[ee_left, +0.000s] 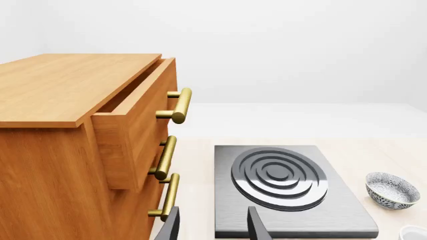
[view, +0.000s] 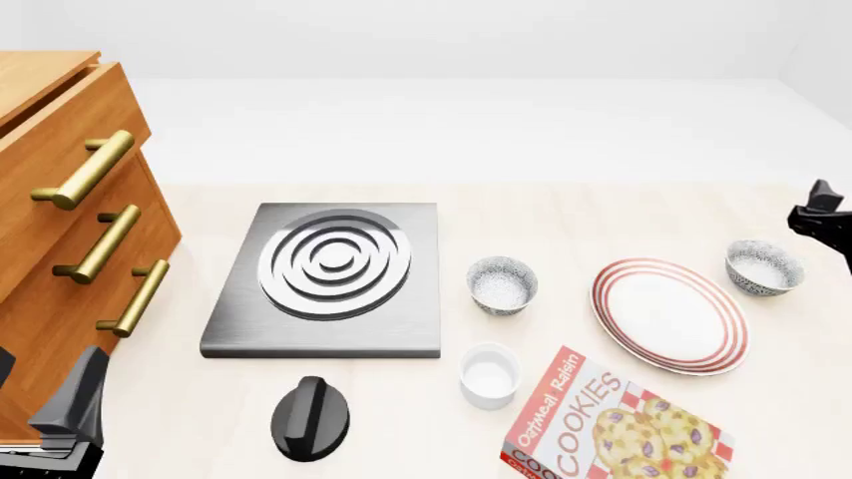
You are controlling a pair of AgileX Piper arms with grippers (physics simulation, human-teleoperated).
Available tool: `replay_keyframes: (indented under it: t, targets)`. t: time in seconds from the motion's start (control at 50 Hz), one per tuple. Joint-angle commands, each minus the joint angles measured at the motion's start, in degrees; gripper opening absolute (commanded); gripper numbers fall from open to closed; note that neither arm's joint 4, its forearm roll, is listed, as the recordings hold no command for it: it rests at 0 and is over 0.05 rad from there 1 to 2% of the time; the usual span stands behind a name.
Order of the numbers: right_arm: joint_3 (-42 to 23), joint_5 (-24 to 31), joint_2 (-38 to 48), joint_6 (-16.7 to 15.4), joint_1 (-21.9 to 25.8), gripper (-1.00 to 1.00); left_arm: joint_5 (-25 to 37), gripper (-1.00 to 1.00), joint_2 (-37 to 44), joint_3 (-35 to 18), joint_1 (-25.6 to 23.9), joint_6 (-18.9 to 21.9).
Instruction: Pick the akita bowl next to the plate and place it on the plate.
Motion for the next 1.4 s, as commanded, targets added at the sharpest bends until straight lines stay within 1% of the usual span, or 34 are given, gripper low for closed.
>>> replay_keyframes:
  t: [0.02, 0.48, 0.96, 1.4]
  targets:
    - [0.6, -0.3, 0.2, 0.4, -1.0, 1.0, 0.0, 1.0, 0.0, 0.0, 0.0, 0.0]
    - [-0.3, -0.4, 2.7, 1.0, -2.3, 1.0, 0.0, 1.0, 0.0, 0.0, 0.0, 0.0]
    - [1.1, -1.0, 3.8, 1.7, -3.2, 1.0, 0.0, 1.0, 0.0, 0.0, 0.0, 0.0]
    - [0.2, 0.0, 5.7, 3.1, -3.7, 1.0, 0.0, 1.0, 0.0, 0.0, 0.0, 0.0]
